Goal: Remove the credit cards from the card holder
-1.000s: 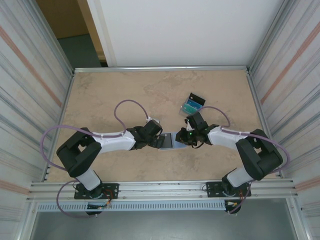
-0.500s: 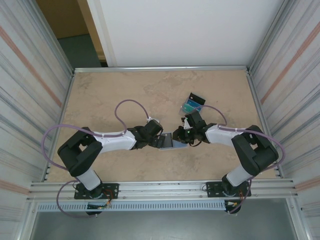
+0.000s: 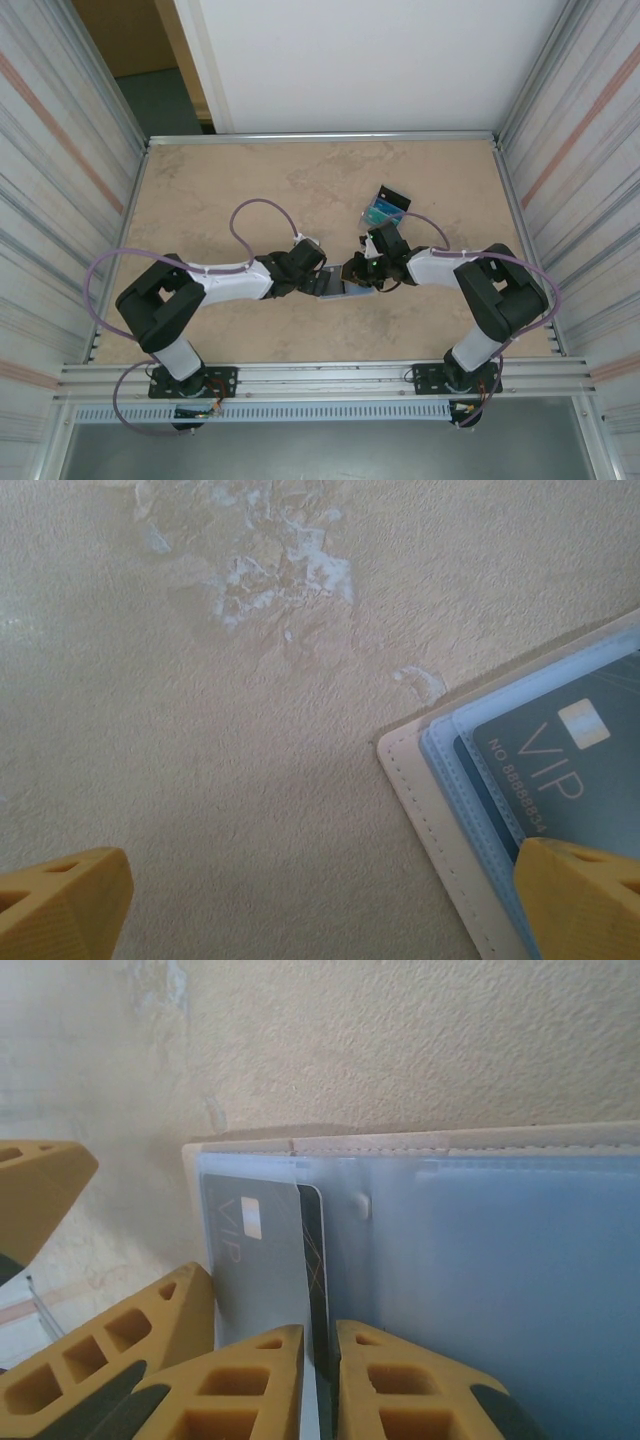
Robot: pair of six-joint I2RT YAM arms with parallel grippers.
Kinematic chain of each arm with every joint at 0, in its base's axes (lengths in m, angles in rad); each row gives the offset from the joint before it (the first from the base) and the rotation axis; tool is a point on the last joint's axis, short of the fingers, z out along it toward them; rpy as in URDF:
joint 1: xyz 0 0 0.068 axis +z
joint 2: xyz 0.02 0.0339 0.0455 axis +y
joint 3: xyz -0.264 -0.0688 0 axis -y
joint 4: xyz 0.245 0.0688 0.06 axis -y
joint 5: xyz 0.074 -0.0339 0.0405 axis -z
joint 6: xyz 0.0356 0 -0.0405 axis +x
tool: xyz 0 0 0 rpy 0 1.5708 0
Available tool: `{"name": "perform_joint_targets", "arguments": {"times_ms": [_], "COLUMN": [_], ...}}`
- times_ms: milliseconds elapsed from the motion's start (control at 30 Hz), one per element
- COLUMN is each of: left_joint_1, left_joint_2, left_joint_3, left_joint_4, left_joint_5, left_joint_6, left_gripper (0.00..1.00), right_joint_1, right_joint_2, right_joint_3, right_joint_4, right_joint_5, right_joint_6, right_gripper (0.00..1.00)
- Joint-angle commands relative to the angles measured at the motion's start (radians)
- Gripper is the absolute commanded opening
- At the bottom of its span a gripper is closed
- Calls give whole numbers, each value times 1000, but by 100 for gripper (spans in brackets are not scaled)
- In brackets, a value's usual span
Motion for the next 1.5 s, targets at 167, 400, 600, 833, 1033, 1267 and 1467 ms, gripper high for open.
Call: {"name": "perform_joint_targets", "arguments": {"times_ms": [167,400,600,833,1033,1267,1467], "left_joint_1": [-6,-6,-6,-2,4,11,31], "left_joint_2": [24,24,27,31,37,55,76], "left_joint_3": [9,12,16,15,15,16,18], "left_joint_4": [-55,-56,-64,-65,-59,-21,40], "left_joint_5": [-18,-21,-28,-36,-39,-51,-49], "left_joint_6": [-3,-5,-5,-4,-1,42,129], "left_gripper": [99,99,99,99,99,99,99], "right_joint_1": [-24,-35,-46,-68,-73,-74,-74], "right_joint_2": [17,17,9,1,-15,-33,-42], "right_joint_3": [-23,-45,-59,-73,-81,-87,-90], "right_joint_4": [87,106,102,77,55,44,52], "right_joint_5": [-75,-74,-53,-30,-9,3,11], "right_joint_6": [47,56,50,30,15,8,6], "right_gripper": [8,4,0,0,0,0,0]}}
